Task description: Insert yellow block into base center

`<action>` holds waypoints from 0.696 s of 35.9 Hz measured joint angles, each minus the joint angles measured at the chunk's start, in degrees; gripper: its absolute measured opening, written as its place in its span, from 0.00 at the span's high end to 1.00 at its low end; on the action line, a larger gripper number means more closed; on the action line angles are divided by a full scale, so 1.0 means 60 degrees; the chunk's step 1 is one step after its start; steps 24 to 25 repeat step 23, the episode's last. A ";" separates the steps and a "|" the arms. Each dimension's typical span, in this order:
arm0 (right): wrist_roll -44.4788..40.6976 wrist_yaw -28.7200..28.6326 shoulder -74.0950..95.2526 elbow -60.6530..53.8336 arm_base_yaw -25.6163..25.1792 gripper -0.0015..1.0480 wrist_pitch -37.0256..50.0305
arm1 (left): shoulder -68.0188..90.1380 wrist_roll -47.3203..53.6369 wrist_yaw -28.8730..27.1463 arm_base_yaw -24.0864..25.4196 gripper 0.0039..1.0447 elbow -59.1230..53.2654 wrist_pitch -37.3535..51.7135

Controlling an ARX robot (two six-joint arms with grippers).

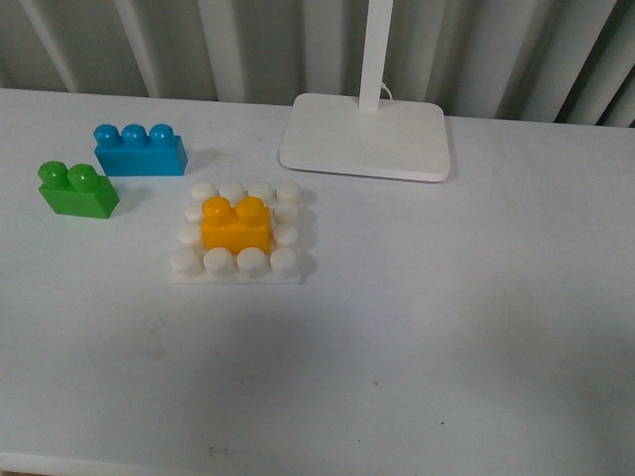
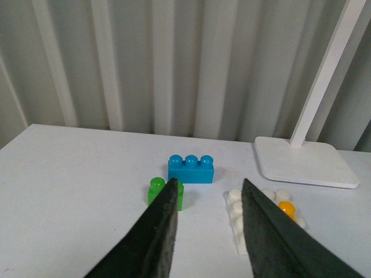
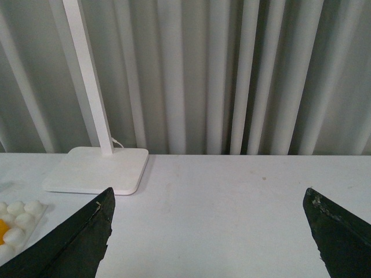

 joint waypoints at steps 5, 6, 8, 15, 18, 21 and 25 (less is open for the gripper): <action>0.0000 -0.0004 0.0000 0.0000 0.0000 0.09 0.0000 | 0.0000 0.0000 0.0000 0.0000 0.39 0.0000 0.0000; 0.0000 -0.0004 0.0000 0.0000 0.0000 0.09 0.0000 | 0.0000 0.0000 0.0000 0.0000 0.36 0.0000 0.0000; -0.0004 -0.0004 0.0000 0.0000 0.0000 0.09 0.0000 | 0.0000 0.0000 0.0000 0.0000 0.30 0.0000 0.0000; 0.0000 0.0000 0.0000 0.0000 0.0000 0.09 0.0000 | 0.0000 0.0022 0.0000 0.0000 0.04 0.0000 0.0000; -0.0004 0.0000 0.0000 0.0000 0.0000 0.09 0.0000 | 0.0000 0.0022 0.0000 0.0000 0.06 0.0000 0.0000; -0.0004 -0.0004 0.0000 0.0000 0.0000 0.09 0.0000 | 0.0000 0.0022 0.0000 0.0000 0.06 0.0000 0.0000; -0.0004 0.0000 0.0000 0.0000 0.0000 0.09 0.0000 | 0.0000 0.0022 0.0000 0.0000 0.06 0.0000 0.0000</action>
